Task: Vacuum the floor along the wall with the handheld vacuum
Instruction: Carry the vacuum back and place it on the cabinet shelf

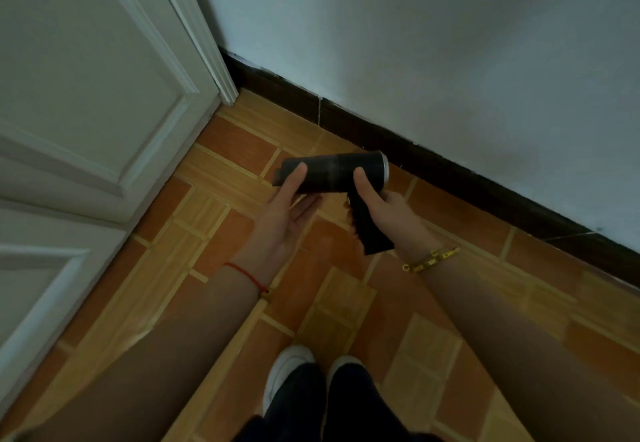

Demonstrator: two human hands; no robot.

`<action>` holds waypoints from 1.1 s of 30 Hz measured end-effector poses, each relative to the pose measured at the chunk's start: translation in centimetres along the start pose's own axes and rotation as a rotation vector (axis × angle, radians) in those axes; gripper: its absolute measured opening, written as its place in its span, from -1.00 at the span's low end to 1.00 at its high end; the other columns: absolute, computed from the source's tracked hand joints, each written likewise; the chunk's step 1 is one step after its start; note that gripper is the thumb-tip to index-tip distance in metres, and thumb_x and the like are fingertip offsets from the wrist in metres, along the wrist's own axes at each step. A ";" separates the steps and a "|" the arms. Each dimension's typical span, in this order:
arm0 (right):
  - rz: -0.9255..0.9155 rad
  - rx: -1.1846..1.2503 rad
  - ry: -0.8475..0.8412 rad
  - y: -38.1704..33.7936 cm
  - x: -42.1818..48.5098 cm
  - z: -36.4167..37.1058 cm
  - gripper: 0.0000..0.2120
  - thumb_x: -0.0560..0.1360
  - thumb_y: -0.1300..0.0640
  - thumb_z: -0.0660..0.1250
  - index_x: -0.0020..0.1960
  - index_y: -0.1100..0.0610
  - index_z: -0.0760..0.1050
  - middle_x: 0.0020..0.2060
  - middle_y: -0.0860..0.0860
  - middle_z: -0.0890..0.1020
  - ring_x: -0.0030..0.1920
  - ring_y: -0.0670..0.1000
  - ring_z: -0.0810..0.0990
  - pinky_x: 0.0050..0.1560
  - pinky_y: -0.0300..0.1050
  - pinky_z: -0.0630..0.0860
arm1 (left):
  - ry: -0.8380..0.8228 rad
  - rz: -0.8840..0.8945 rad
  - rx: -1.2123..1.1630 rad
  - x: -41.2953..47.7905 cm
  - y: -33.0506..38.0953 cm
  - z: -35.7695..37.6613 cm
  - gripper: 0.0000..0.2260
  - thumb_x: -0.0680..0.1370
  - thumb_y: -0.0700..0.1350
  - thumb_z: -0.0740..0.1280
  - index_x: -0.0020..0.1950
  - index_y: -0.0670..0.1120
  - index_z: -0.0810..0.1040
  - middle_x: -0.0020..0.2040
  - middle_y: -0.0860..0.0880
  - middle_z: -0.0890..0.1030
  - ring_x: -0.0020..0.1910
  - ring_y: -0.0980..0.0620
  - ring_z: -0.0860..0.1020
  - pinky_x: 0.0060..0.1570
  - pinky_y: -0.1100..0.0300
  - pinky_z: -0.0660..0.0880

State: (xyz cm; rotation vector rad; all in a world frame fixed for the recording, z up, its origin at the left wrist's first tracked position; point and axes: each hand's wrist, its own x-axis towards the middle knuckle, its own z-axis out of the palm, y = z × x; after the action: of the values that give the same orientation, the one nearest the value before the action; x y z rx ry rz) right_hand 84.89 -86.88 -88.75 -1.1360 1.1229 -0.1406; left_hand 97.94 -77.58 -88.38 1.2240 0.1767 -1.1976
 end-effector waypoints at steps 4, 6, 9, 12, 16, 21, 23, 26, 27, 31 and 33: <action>-0.030 0.030 0.000 -6.6 -6.3 -0.6 -0.44 0.49 -0.29 0.22 -0.10 0.24 0.57 -0.33 0.13 0.63 -0.35 0.08 0.61 -0.23 -0.06 0.61 | -0.025 0.055 0.020 -6.5 5.0 3.9 -0.75 0.54 -0.05 0.39 0.20 -0.04 0.51 0.19 -0.12 0.63 0.09 0.00 0.67 0.06 0.22 0.59; -0.038 0.048 0.012 -10.5 -9.9 -0.8 -0.43 0.50 -0.29 0.21 -0.09 0.24 0.57 -0.32 0.14 0.63 -0.35 0.08 0.61 -0.22 -0.05 0.61 | -0.038 0.077 0.023 -10.1 8.0 6.0 -0.70 0.53 -0.05 0.40 0.24 -0.05 0.51 0.20 -0.12 0.63 0.09 0.01 0.67 0.03 0.24 0.59; -0.053 0.074 0.017 -16.8 -15.7 -1.1 -0.44 0.51 -0.29 0.19 -0.10 0.24 0.57 -0.35 0.10 0.63 -0.40 0.03 0.60 -0.30 -0.13 0.61 | -0.068 0.113 0.027 -15.9 13.0 9.6 -0.63 0.52 -0.04 0.41 0.31 -0.06 0.51 0.24 -0.13 0.62 0.16 -0.02 0.65 0.17 0.16 0.57; -0.067 0.109 0.028 -23.3 -21.6 -1.3 -0.45 0.52 -0.28 0.18 -0.12 0.23 0.57 -0.41 0.06 0.62 -0.47 -0.03 0.59 -0.39 -0.20 0.58 | -0.090 0.125 -0.006 -21.9 18.3 13.2 -0.60 0.50 -0.05 0.42 0.32 -0.08 0.51 0.26 -0.13 0.62 0.17 -0.03 0.64 0.22 0.12 0.54; -0.116 0.115 0.008 -32.0 -29.5 -1.6 -0.31 0.43 -0.39 0.18 -0.03 0.27 0.58 -0.29 0.15 0.65 -0.31 0.10 0.62 -0.22 -0.06 0.59 | -0.098 0.143 0.001 -30.2 25.7 18.0 -0.64 0.49 -0.06 0.43 0.26 -0.09 0.54 0.25 -0.15 0.62 0.15 -0.04 0.65 0.21 0.12 0.55; -0.149 0.161 -0.022 -41.7 -39.4 -1.7 -0.25 0.29 -0.46 0.21 -0.02 0.22 0.60 -0.22 0.19 0.65 -0.25 0.15 0.62 -0.06 0.07 0.59 | -0.110 0.170 0.028 -40.5 33.9 23.0 -0.77 0.52 -0.06 0.43 0.15 -0.06 0.58 0.19 -0.12 0.64 0.16 -0.04 0.64 0.30 0.05 0.50; -0.169 0.171 -0.036 -44.8 -42.9 -1.6 -0.28 0.33 -0.43 0.19 0.01 0.22 0.58 -0.23 0.16 0.65 -0.29 0.12 0.62 -0.12 0.01 0.58 | -0.117 0.184 0.053 -44.3 36.7 24.4 -0.75 0.51 -0.05 0.43 0.16 -0.06 0.57 0.20 -0.12 0.63 0.16 -0.05 0.64 0.29 0.04 0.51; -0.163 0.199 -0.072 -48.5 -47.6 -1.3 -0.27 0.33 -0.41 0.19 0.07 0.24 0.56 -0.23 0.14 0.65 -0.30 0.08 0.61 -0.16 -0.03 0.59 | -0.125 0.191 0.056 -49.4 40.1 25.8 -0.67 0.50 -0.05 0.44 0.24 -0.08 0.54 0.25 -0.14 0.61 0.17 -0.06 0.64 0.24 0.07 0.54; -0.159 0.203 -0.078 -49.4 -48.8 -1.1 -0.25 0.32 -0.42 0.20 0.08 0.24 0.55 -0.22 0.14 0.65 -0.30 0.09 0.61 -0.15 -0.03 0.58 | -0.126 0.190 0.052 -50.8 41.1 26.0 -0.67 0.50 -0.05 0.44 0.24 -0.09 0.54 0.25 -0.14 0.61 0.17 -0.06 0.64 0.23 0.08 0.54; -0.150 0.178 -0.119 -51.9 -52.7 -0.2 -0.22 0.23 -0.49 0.23 0.05 0.18 0.57 -0.20 0.14 0.66 -0.27 0.09 0.62 -0.17 -0.03 0.57 | -0.096 0.187 0.012 -55.5 43.5 26.3 -0.71 0.49 -0.05 0.46 0.18 -0.07 0.55 0.21 -0.13 0.63 0.16 -0.08 0.64 0.26 0.04 0.53; -0.145 0.166 -0.138 -52.7 -54.2 0.2 -0.21 0.19 -0.51 0.25 0.03 0.16 0.59 -0.19 0.14 0.67 -0.26 0.09 0.62 -0.15 -0.02 0.56 | -0.081 0.184 0.008 -57.4 44.1 26.0 -0.65 0.46 -0.03 0.48 0.21 -0.07 0.54 0.21 -0.13 0.63 0.16 -0.08 0.65 0.28 0.03 0.52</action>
State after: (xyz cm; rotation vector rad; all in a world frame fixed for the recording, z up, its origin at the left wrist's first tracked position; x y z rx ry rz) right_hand 81.13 -79.19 -13.66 -1.0616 0.8899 -0.2592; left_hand 95.03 -69.40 -11.96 1.1698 -0.0010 -1.0858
